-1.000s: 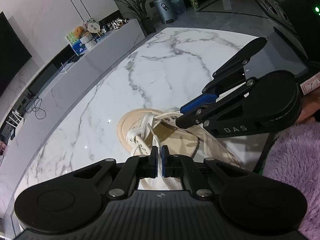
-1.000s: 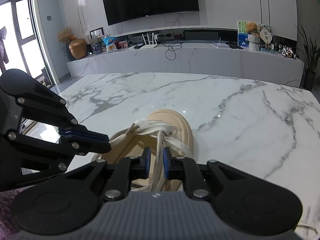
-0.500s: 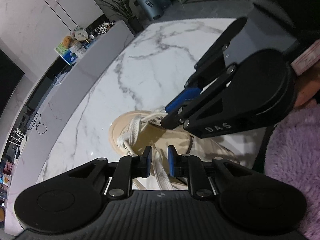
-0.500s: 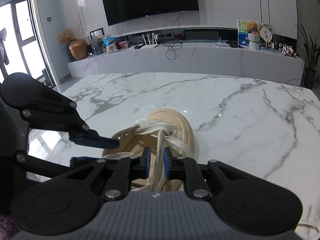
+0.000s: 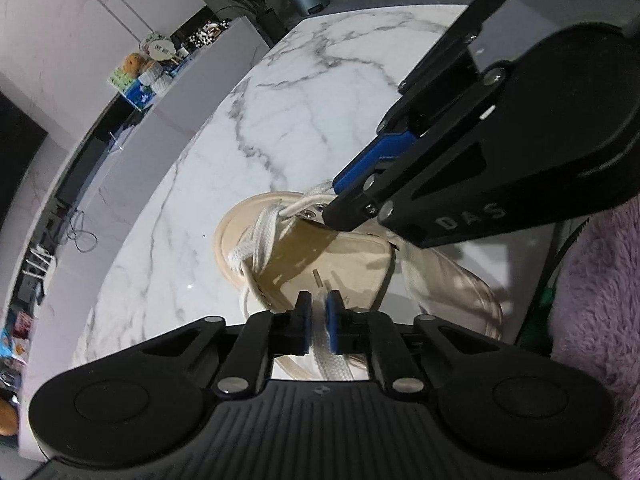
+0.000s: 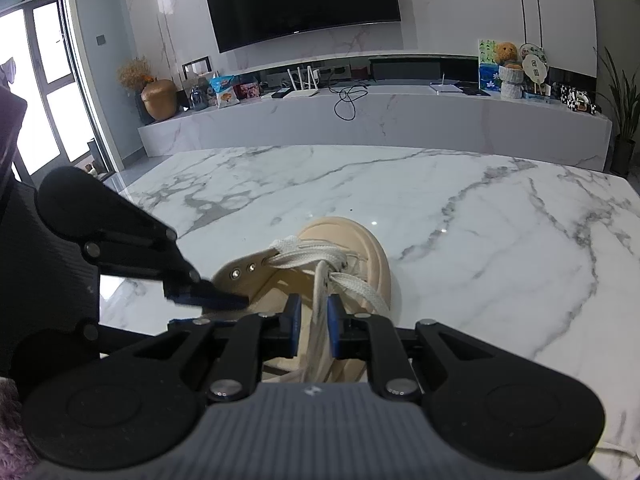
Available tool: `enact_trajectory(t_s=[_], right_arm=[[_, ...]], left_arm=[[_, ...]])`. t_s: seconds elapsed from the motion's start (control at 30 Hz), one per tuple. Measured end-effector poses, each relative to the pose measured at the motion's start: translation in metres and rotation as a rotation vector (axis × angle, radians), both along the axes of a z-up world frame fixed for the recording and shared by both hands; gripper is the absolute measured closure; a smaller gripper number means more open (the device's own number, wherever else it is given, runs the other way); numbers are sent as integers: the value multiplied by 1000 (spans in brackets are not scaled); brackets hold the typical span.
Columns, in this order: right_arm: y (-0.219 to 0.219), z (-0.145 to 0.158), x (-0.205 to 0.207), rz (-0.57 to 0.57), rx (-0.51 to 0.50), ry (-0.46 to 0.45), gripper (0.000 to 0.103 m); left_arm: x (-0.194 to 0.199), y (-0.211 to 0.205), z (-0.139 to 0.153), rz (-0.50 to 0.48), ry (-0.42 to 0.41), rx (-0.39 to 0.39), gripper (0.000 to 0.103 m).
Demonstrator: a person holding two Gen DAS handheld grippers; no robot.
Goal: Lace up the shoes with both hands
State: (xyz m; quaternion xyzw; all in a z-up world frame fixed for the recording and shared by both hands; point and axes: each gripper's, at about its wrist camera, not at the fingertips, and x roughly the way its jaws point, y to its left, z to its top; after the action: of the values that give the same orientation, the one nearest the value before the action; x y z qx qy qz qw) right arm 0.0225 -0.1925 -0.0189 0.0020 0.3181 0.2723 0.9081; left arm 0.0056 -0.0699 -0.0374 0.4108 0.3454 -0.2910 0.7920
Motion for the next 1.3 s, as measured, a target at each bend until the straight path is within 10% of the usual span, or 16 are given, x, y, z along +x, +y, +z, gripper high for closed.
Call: enact_trajectory(t_s=[1.3], right_arm=[[-9, -4, 3, -41, 34, 46, 96]], left_arm=[[4, -3, 6, -168, -40, -95, 102]])
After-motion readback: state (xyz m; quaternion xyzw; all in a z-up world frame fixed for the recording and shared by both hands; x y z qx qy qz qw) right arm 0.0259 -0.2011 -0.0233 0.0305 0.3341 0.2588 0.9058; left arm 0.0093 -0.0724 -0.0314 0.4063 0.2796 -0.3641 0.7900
